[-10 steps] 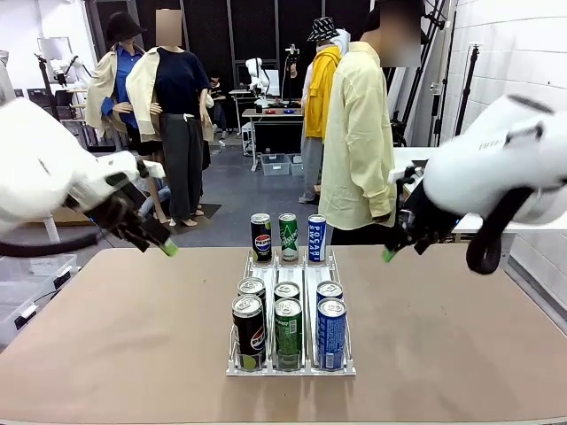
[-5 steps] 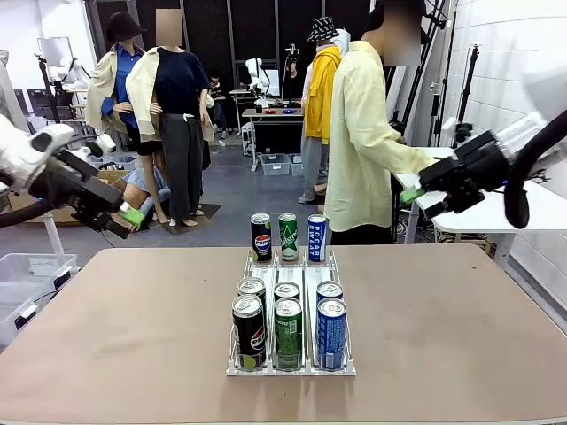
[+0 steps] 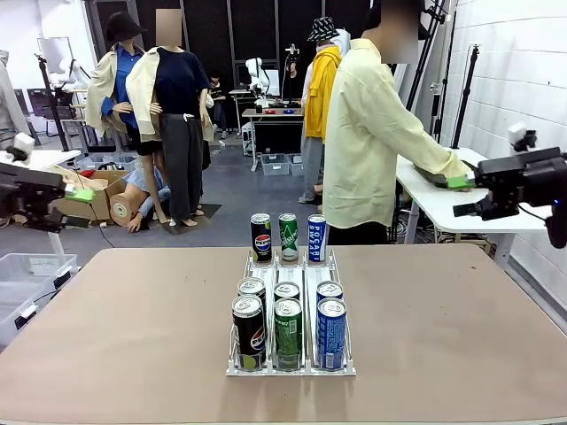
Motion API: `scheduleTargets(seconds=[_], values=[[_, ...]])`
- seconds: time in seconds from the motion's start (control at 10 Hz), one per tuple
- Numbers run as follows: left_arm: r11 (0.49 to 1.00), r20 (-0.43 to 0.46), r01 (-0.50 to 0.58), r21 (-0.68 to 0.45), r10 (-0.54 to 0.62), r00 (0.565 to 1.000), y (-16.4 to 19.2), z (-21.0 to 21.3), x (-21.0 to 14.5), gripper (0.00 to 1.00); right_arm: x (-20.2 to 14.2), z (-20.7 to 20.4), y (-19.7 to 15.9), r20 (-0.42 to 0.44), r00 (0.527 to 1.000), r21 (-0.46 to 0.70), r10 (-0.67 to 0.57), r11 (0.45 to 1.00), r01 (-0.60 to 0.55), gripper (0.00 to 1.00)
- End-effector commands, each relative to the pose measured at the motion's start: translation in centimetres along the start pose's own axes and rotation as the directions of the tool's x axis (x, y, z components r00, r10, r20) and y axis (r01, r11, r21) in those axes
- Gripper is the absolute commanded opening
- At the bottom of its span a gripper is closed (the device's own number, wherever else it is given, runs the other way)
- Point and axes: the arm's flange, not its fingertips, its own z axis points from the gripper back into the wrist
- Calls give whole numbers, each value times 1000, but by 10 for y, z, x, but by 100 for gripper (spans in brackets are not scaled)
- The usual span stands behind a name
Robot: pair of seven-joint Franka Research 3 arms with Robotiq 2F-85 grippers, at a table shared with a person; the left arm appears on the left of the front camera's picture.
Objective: Retrieve and hand over the desired beverage to the person.
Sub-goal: Pick up a can of the same type that the person held from the Automatic Can Dispenser.
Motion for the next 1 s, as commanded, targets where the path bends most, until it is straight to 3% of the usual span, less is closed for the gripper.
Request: scheduleTargets(seconds=[0.0,0.4,0.9], values=[[999,49,-18,-27,19,999,18,3,-14,100,-14,11,-20,46,999,61,11,998,-14,100],[1000,88,14,-5,-13,996,29,15,-20,100,-18,32,-22,0,998,74,65,995,-64,100],[991,143,130,25,-132,981,2,19,-8,100,-8,35,-5,3,986,97,166,981,-165,100]])
